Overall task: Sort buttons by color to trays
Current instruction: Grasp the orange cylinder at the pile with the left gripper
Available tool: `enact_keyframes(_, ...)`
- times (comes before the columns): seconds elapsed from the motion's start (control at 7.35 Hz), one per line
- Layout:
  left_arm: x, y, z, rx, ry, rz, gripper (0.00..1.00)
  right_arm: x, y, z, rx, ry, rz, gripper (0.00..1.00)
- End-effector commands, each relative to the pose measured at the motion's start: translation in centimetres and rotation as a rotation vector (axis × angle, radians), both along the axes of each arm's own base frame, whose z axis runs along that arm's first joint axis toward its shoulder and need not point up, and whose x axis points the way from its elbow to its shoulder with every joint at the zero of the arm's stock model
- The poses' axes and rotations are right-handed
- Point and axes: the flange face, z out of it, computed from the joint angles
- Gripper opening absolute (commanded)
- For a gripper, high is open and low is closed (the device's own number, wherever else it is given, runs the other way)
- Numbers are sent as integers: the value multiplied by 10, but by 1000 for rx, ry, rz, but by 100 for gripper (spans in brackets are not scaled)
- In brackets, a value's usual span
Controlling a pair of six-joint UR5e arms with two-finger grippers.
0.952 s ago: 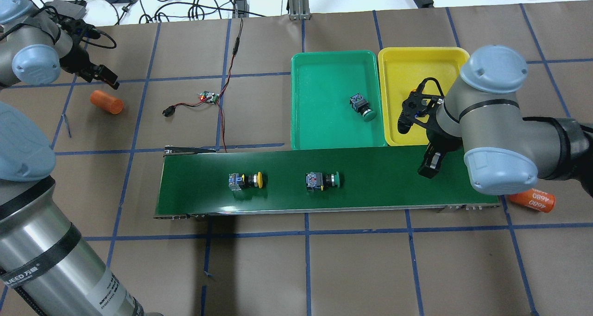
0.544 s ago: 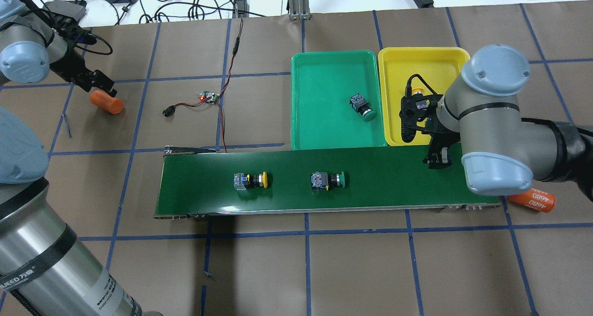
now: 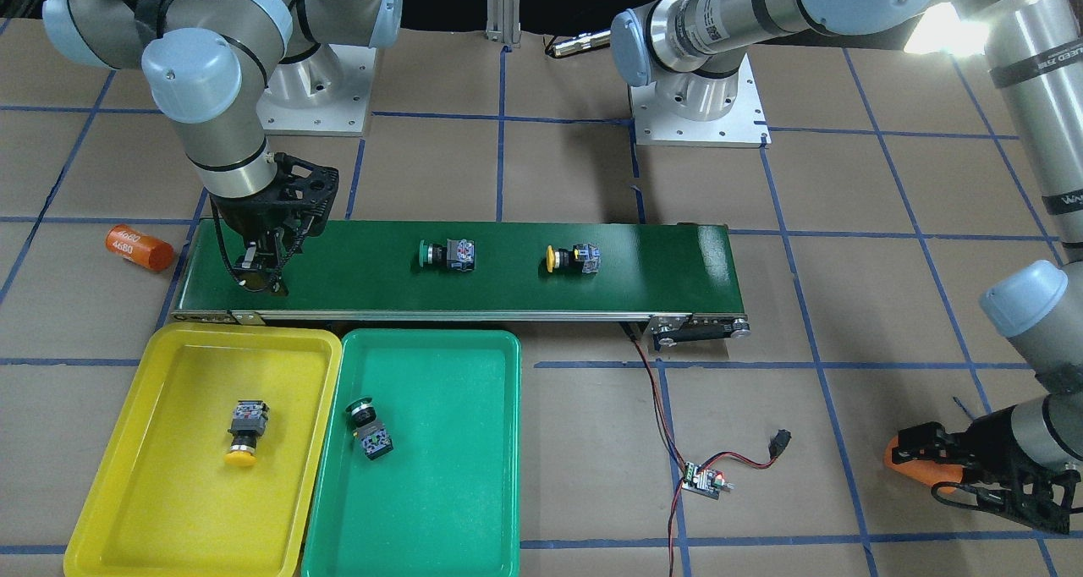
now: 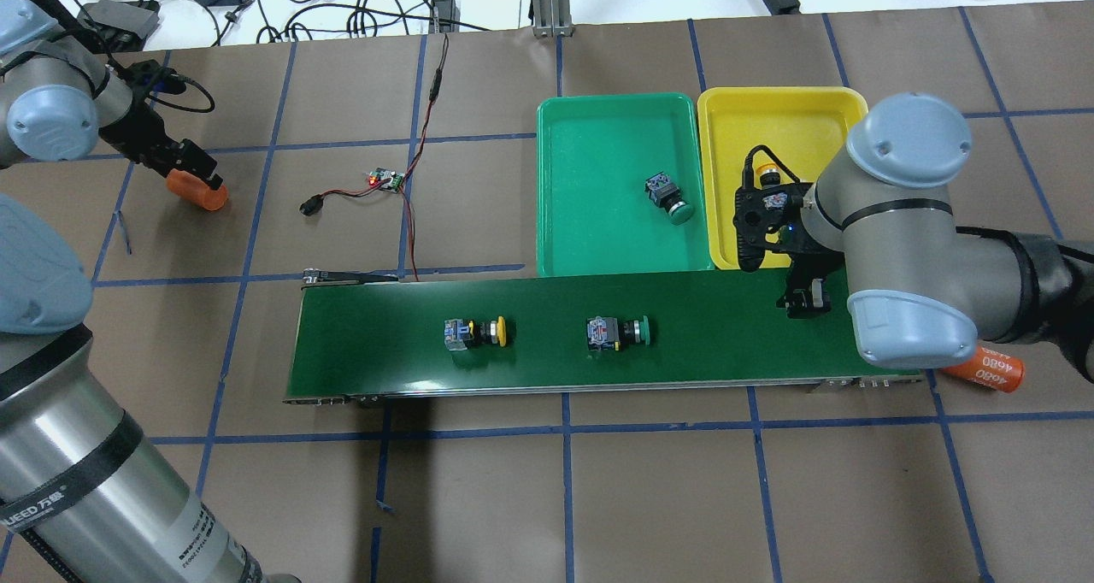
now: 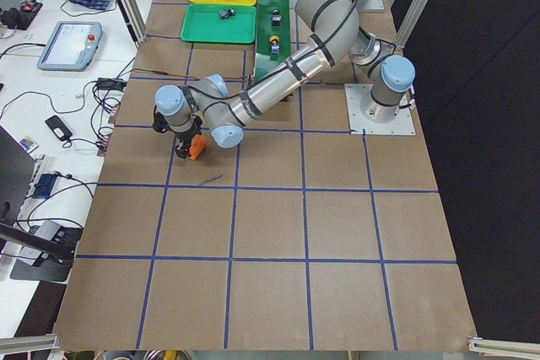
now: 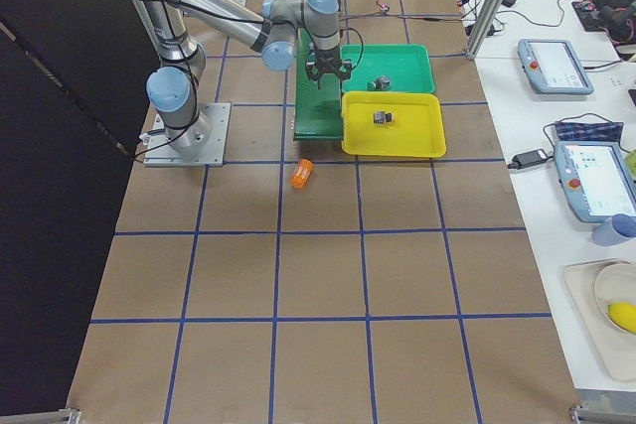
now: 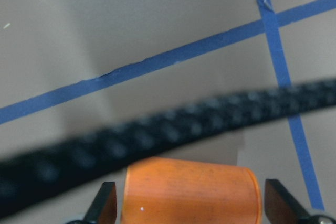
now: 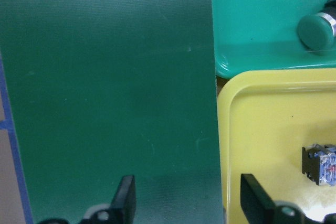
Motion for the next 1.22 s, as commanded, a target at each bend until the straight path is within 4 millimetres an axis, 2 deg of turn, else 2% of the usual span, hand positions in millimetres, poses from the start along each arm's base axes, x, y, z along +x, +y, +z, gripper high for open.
enact_keyframes(0.0,0,11,-16,35,13,11,70,0,1,-1,2,0,-1,75)
enact_keyframes(0.14,-1,14,-8,33,2,21,25,0,0,0,0,3,3,75)
enact_keyframes(0.27,-3,16,2,32,6,32,16,0,0,0,0,3,3,75)
enact_keyframes(0.41,-17,22,21,60,18,85,16,0,1,-1,2,0,-3,75)
enact_keyframes(0.54,-38,38,56,114,33,193,16,0,0,0,0,0,-3,75)
enact_keyframes(0.68,-72,59,93,117,73,254,16,-1,-1,1,-4,3,0,75)
enact_keyframes(0.82,-102,83,117,113,66,292,16,-1,-1,1,-4,6,1,75)
enact_keyframes(0.95,-139,116,134,121,62,321,16,-1,-1,1,-4,4,-3,75)
enact_keyframes(1.09,-185,151,139,150,61,394,16,-2,-1,1,-6,4,-9,75)
